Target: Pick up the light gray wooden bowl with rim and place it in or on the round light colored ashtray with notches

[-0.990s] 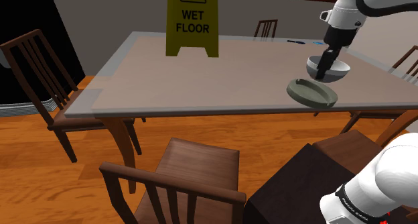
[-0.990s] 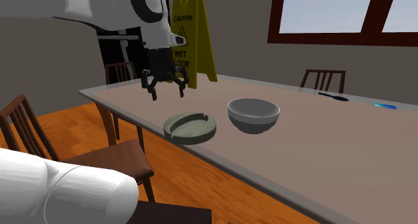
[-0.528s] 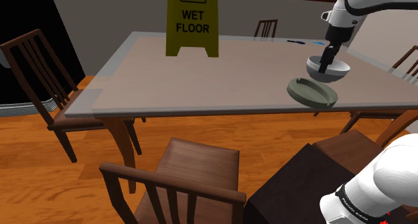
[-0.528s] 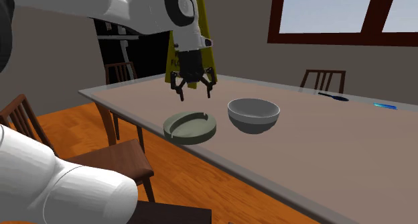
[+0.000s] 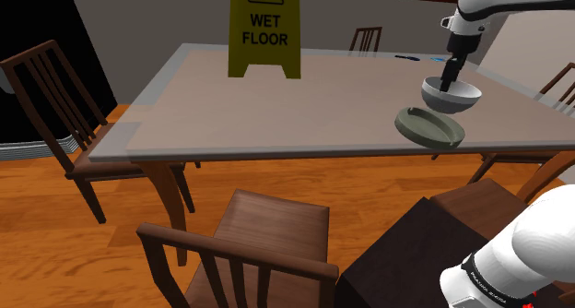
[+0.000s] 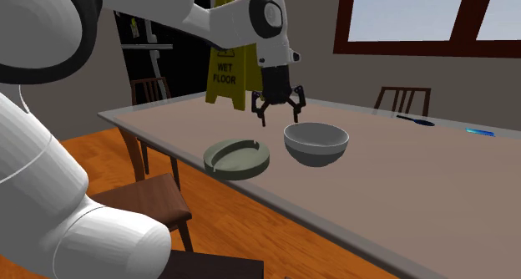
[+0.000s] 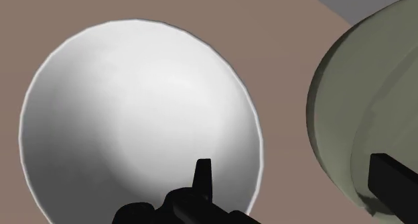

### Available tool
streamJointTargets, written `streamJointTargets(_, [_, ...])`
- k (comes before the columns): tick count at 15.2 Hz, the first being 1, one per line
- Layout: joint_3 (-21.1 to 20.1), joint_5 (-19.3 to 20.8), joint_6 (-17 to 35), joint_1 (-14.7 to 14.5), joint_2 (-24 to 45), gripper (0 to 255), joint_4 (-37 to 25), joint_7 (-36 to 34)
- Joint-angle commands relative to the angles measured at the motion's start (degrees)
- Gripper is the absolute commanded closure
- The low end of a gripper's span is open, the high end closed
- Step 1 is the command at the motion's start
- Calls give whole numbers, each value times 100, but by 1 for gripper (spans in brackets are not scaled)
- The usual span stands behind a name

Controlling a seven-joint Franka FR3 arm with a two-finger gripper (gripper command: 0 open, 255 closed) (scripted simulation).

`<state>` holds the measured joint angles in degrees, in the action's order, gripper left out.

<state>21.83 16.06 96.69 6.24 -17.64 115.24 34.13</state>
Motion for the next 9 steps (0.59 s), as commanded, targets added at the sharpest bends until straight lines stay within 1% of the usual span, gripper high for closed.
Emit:
streamJointTargets(1, [104, 13, 124, 37, 122, 0, -10, 126])
streamJointTargets(7, [181, 65, 579, 79, 113, 0, 446, 103])
streamJointTargets(9, [189, 70, 623, 83, 114, 0, 488, 102])
